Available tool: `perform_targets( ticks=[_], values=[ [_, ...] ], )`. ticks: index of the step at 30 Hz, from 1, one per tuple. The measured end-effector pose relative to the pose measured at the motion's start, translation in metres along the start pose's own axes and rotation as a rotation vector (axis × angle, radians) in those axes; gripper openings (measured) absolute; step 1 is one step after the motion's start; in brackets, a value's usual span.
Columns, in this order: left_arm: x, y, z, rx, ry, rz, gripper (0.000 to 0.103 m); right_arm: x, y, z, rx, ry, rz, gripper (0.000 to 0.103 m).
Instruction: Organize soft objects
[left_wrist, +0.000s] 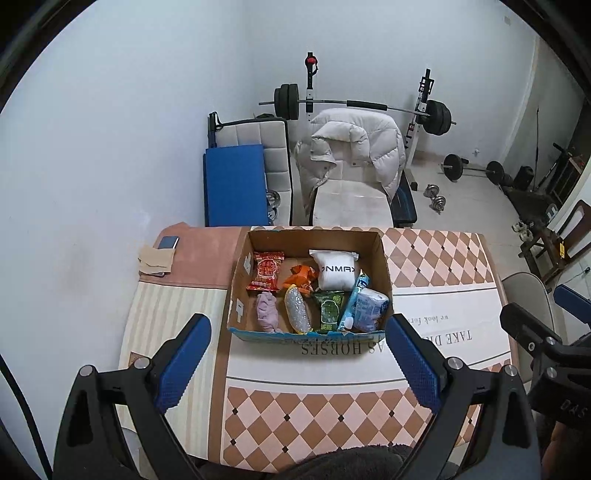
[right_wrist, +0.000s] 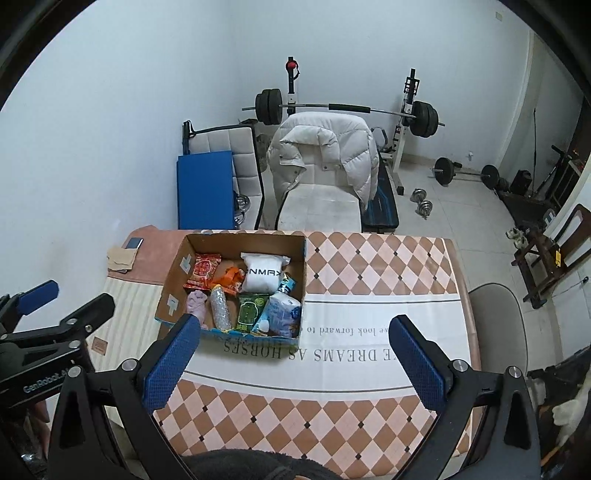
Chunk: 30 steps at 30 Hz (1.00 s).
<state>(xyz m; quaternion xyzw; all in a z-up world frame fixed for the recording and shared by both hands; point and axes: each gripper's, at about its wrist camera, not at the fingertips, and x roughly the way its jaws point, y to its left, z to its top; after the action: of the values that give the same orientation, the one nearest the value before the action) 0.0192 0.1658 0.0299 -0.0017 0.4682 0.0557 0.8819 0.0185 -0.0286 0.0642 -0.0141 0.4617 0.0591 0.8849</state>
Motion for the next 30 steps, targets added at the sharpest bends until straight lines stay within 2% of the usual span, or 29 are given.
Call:
perform_targets(
  ticks=[3,5,10,30],
  values=[
    [-0.001,0.000,0.000,0.002,0.003,-0.002,0.097,0.005,-0.002,-0.001,0.007,0.017,0.002,0.103],
    [-0.001,-0.001,0.000,0.000,0.000,-0.001,0.103,0.008,-0.004,-0.002,0.011,0.023,-0.010,0.103],
    [0.000,-0.002,0.001,-0.014,-0.006,0.001,0.103,0.013,-0.007,-0.003,0.008,0.023,-0.055,0.103],
    [0.006,-0.002,0.001,-0.018,0.001,-0.004,0.103,0.014,-0.011,-0.002,0.001,0.021,-0.058,0.103]
  ],
)
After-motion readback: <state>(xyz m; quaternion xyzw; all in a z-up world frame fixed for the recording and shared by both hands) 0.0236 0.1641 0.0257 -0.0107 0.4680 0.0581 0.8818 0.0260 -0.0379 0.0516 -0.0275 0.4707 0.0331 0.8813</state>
